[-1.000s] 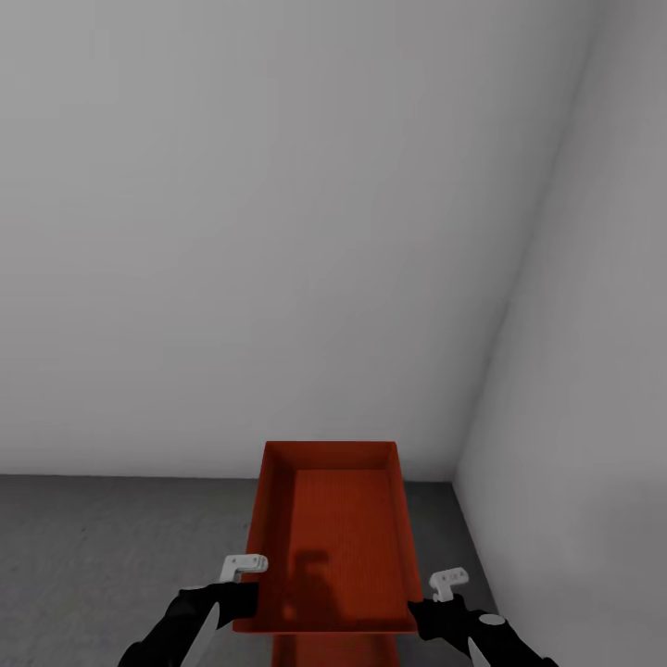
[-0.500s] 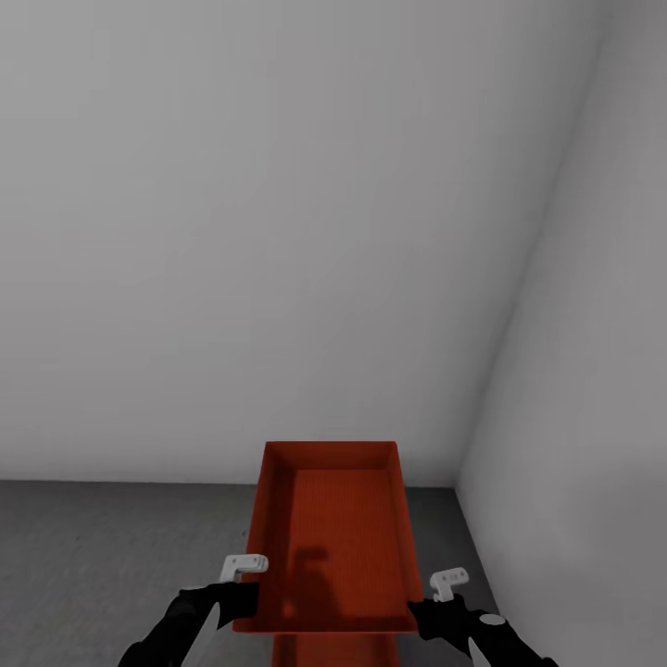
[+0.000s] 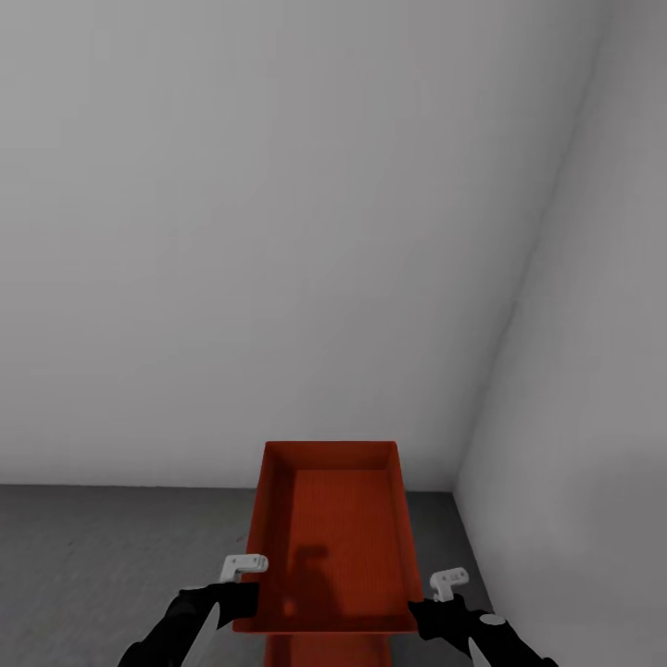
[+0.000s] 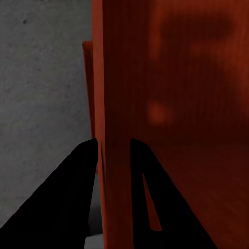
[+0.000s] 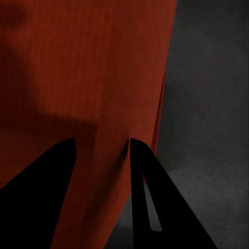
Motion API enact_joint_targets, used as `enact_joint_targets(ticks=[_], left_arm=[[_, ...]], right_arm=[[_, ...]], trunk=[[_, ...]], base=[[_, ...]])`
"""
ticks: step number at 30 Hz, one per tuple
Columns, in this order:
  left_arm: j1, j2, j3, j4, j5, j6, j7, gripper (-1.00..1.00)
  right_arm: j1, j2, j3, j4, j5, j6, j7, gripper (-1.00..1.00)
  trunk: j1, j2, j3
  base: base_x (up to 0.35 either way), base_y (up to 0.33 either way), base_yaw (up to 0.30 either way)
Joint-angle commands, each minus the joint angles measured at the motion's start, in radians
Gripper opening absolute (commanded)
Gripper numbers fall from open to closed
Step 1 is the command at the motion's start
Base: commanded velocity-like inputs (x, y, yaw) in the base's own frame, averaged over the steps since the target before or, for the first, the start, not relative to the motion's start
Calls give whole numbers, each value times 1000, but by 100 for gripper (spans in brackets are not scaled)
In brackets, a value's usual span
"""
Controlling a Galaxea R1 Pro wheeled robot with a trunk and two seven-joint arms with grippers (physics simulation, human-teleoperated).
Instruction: Move the two storage containers from the living room to the garage. In the garage, place one container on the floor and stack the other container on top of it (either order is fine).
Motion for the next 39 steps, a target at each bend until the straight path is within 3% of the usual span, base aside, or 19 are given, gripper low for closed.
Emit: enact_joint_targets(ticks=[1, 39], left_arm=[[-1, -10, -6, -3, 13, -60, 5, -100], [-1, -11, -6, -3, 12, -60, 5, -100]], right_arm=[[0, 28, 0, 2, 9, 7, 4, -100], [0, 26, 2, 2, 6, 7, 5, -100]], trunk=[[1, -2, -2], [1, -2, -2]], base=[[40, -38, 0], [2, -2, 29]])
